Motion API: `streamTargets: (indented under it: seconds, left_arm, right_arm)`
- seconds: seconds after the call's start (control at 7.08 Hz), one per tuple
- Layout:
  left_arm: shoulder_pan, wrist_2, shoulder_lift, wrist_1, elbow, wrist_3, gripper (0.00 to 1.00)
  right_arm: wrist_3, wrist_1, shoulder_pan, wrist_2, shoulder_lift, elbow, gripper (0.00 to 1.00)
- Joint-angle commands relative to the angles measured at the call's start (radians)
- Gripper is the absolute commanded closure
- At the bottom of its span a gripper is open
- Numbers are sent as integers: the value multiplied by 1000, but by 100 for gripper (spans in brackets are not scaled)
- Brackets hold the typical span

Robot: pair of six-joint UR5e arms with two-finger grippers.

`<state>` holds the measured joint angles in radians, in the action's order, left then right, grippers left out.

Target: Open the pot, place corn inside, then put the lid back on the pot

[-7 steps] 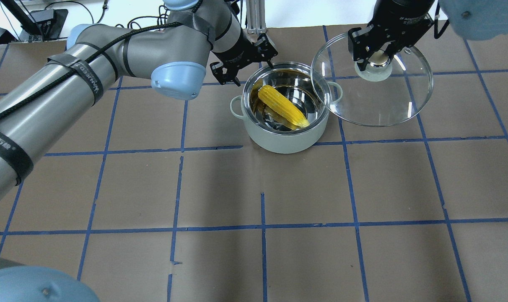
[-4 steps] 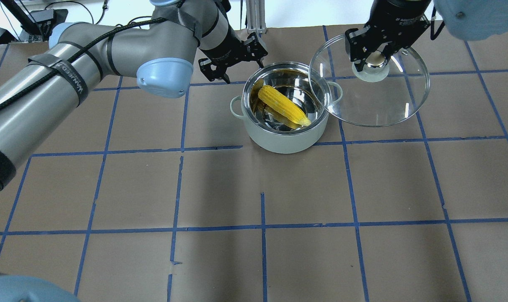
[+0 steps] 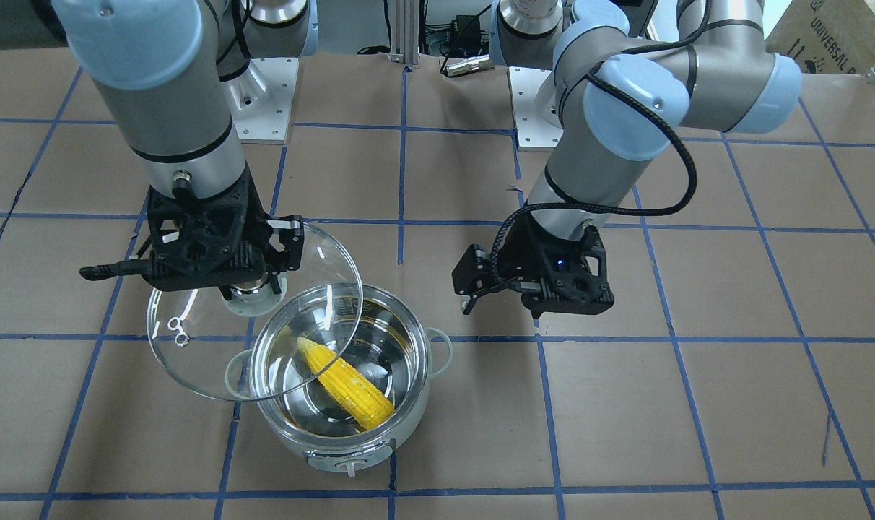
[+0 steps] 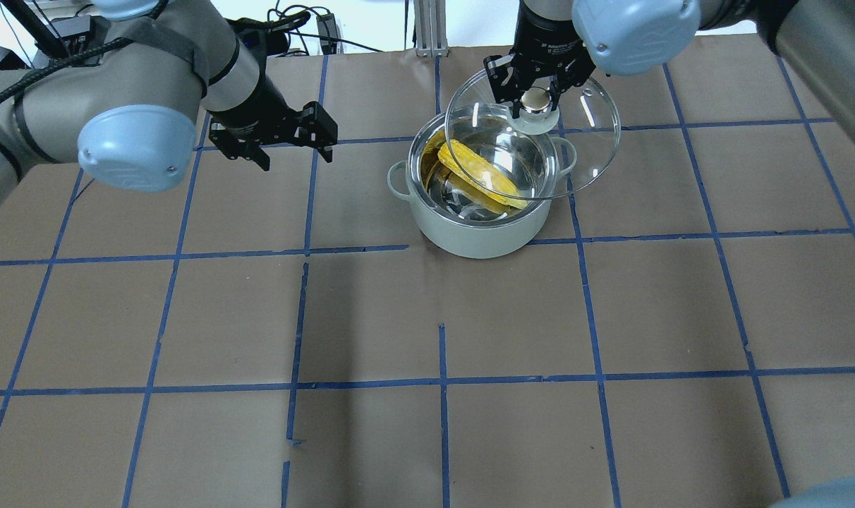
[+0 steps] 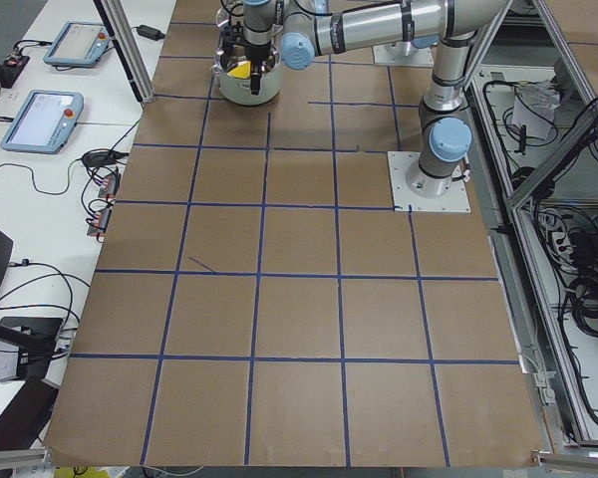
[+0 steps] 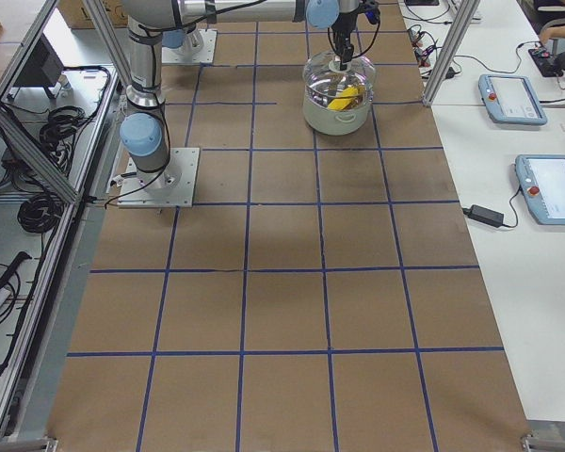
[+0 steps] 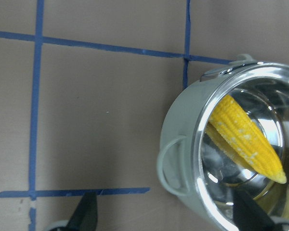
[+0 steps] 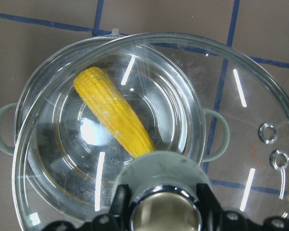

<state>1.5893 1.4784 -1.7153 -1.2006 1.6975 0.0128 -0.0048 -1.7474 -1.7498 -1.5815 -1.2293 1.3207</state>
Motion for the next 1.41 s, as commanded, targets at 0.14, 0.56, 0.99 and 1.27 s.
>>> streamTargets:
  seconds: [0.14,0.56,0.99,1.27]
  left_arm:
    - [-55,109,85,3,125,-98,0]
    - [-169,100,77,-125,58,-186,0]
    - [-160,3,40,-381,-125,-125,0]
    - [-160,11,40,-381,-128,19,0]
  right_arm:
    - [9,-30,-8,60,45,3,78]
    - [11,-55,-19,86,71,5,79]
    - [14,-83,-37,87,102,2,79]
    - [14,-104,-37,87,120,0,79]
